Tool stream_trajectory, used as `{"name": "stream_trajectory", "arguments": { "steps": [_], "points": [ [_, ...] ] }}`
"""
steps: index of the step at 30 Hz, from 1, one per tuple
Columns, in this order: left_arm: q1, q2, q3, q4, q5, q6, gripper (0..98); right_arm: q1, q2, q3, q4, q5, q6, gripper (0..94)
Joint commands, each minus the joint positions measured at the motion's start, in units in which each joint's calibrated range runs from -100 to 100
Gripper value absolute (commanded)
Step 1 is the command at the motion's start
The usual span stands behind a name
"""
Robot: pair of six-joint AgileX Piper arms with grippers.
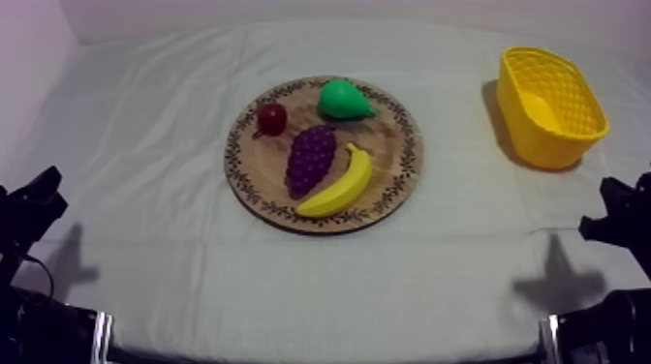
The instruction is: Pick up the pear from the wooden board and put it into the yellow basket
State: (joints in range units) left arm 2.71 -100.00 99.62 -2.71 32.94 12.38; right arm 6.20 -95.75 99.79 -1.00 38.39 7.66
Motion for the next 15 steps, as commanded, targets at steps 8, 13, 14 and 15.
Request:
{"name": "stream_trajectory", "arguments": {
  "steps": [8,13,14,15],
  "points": [
    [0.01,0.0,0.05,0.0,-0.03,0.0,0.1,0.06,-0.01,-0.01,0.0,0.0,0.63,0.3],
    [0.01,0.0,0.05,0.0,-0.03,0.0,0.1,0.28,-0.01,-0.14,0.43,0.78,0.06,0.2],
    [0.01,0.0,0.05,0.0,-0.03,0.0,0.1,0.22,-0.01,-0.3,0.81,1.25,-0.36,0.2],
    [0.01,0.0,0.05,0.0,-0.03,0.0,0.1,0.18,-0.01,-0.61,1.1,1.87,-0.68,0.2]
  ]
}}
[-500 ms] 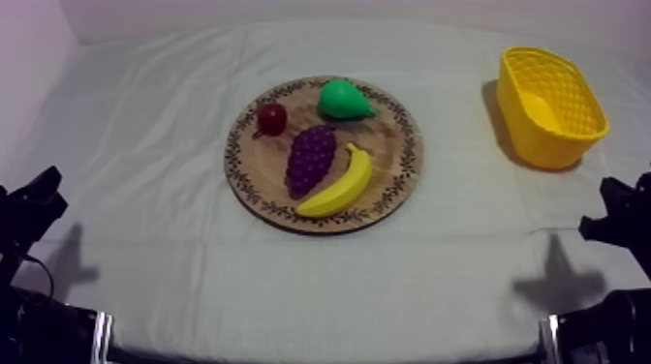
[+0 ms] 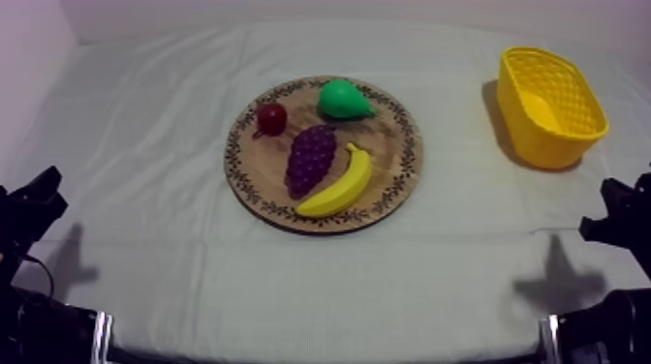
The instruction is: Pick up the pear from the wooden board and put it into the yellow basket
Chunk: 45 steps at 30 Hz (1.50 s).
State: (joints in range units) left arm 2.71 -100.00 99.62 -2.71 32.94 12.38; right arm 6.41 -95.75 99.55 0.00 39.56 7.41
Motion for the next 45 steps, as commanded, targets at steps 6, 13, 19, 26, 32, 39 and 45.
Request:
{"name": "stream_trajectory", "arguments": {
  "steps": [6,13,19,26,32,39,45],
  "points": [
    [0.01,0.0,0.05,0.0,-0.03,-0.01,0.1,0.3,-0.01,-3.52,0.4,4.62,-0.93,0.3],
    [0.01,0.0,0.05,0.0,-0.03,-0.02,0.1,1.93,-0.01,-5.32,-0.4,6.25,-0.52,0.3],
    [0.01,0.0,0.05,0.0,-0.03,-0.02,0.1,2.2,-0.08,-6.18,0.21,7.75,-1.41,0.3],
    [0.01,0.0,0.05,0.0,-0.03,0.0,0.1,1.62,-0.07,-8.93,1.52,10.13,-2.52,0.3],
    [0.01,0.0,0.05,0.0,-0.03,0.0,0.1,0.33,4.38,-15.58,1.92,11.63,-3.01,0.3],
    [0.01,0.0,0.05,0.0,-0.03,-0.02,0.1,-0.34,17.72,-29.26,1.43,12.77,-2.4,0.4],
    [0.01,0.0,0.05,0.0,-0.03,-0.02,0.1,0.12,28.82,-42.45,-1.16,14.64,1.44,0.4]
  ]
}}
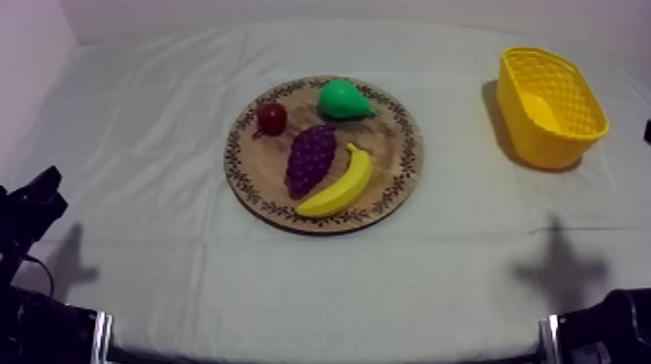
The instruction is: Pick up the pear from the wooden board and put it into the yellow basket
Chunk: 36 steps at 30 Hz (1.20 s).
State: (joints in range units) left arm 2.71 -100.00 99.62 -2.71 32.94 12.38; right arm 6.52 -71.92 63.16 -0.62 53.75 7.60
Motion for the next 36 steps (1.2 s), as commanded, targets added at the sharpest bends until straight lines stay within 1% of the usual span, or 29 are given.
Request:
{"name": "stream_trajectory", "arguments": {
  "steps": [1,9,12,15,19,27,36],
  "points": [
    [0.01,0.0,0.05,0.0,-0.03,-0.01,0.1,-0.06,6.66,-8.16,-1.04,0.92,1.81,0.4],
    [0.01,0.0,0.05,0.0,-0.03,0.0,0.1,-0.07,18.01,-24.13,-6.5,6.22,6.24,0.4],
    [0.01,0.0,0.05,0.0,-0.03,0.0,0.1,-0.13,21.74,-29.24,-8.17,9.16,7.46,0.5],
    [0.01,0.0,0.05,0.0,-0.03,0.0,0.1,-0.41,25.2,-33.45,-9.27,11.7,8.62,0.5],
    [0.01,0.0,0.05,0.0,-0.03,0.0,0.1,-0.59,29.9,-38.18,-10.26,14.04,10.09,0.7],
    [0.01,0.0,0.05,0.0,-0.03,0.0,0.1,-3.17,40.83,-45.17,-10.55,15.87,13.55,1.1],
    [0.01,0.0,0.05,0.0,-0.03,0.0,0.1,-7.86,54.47,-52.22,-12.05,17.51,18.84,1.7]
  ]
}}
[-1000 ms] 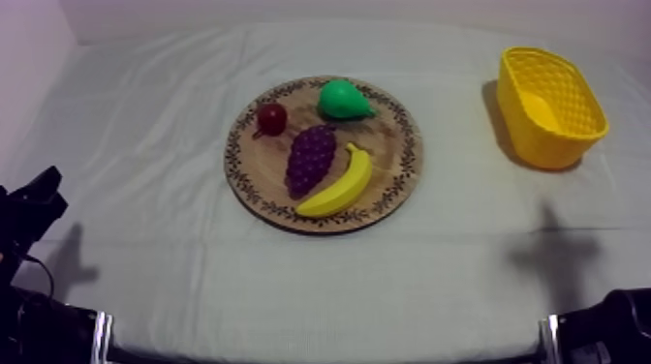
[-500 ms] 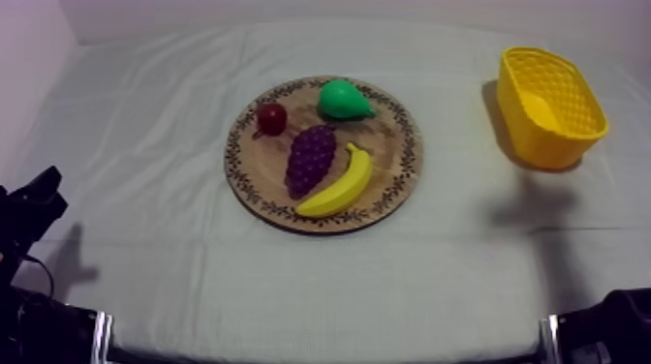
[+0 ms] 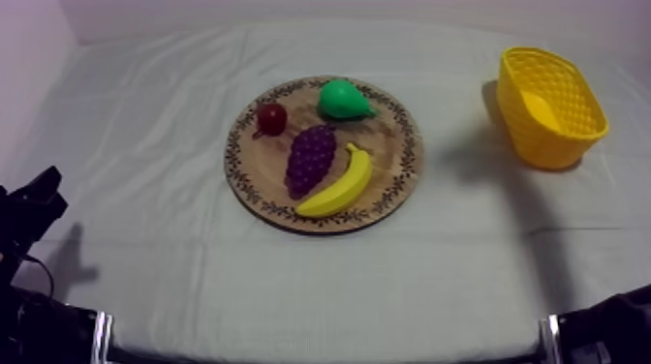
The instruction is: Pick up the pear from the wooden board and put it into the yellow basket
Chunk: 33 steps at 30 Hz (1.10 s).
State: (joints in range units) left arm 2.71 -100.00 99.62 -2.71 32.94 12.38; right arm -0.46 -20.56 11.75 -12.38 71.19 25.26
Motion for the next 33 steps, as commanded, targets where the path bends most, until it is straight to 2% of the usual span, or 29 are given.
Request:
{"name": "stream_trajectory", "arguments": {
  "steps": [1,7,11,14,16,21,24,28,33],
  "points": [
    [0.01,0.0,0.05,0.0,-0.03,0.0,0.1,-1.38,4.55,-1.57,-0.51,0.22,1.9,1.7],
    [0.01,0.0,0.05,0.0,-0.03,0.0,0.1,-4.32,12.06,-5.88,-1.24,2.7,6.09,3.0],
    [0.01,0.0,0.05,0.0,-0.03,0.0,0.1,-6.07,15.51,-7.09,-1.65,3.6,8.96,11.5],
    [0.01,0.0,0.05,0.0,-0.03,0.0,0.1,-6.97,17.47,-7.34,-1.95,3.83,10.68,22.4],
    [0.01,0.0,0.05,0.0,-0.03,0.0,0.1,-7.57,18.61,-7.47,-1.78,3.94,11.27,33.2],
    [0.01,0.0,0.05,0.0,-0.03,0.0,0.1,-9.77,21.9,-8.17,0.52,2.52,10.44,62.5],
    [0.01,0.0,0.05,0.0,-0.03,0.0,0.1,-11.04,24.02,-8.62,1.58,1.62,10.03,72.6],
    [0.01,0.0,0.05,0.0,-0.03,0.0,0.1,-12.26,27.03,-9.84,1.64,0.9,10.44,77.2],
    [0.01,0.0,0.05,0.0,-0.03,0.0,0.1,-13.78,31.88,-11.82,1.42,-0.01,10.92,77.6]
  ]
}}
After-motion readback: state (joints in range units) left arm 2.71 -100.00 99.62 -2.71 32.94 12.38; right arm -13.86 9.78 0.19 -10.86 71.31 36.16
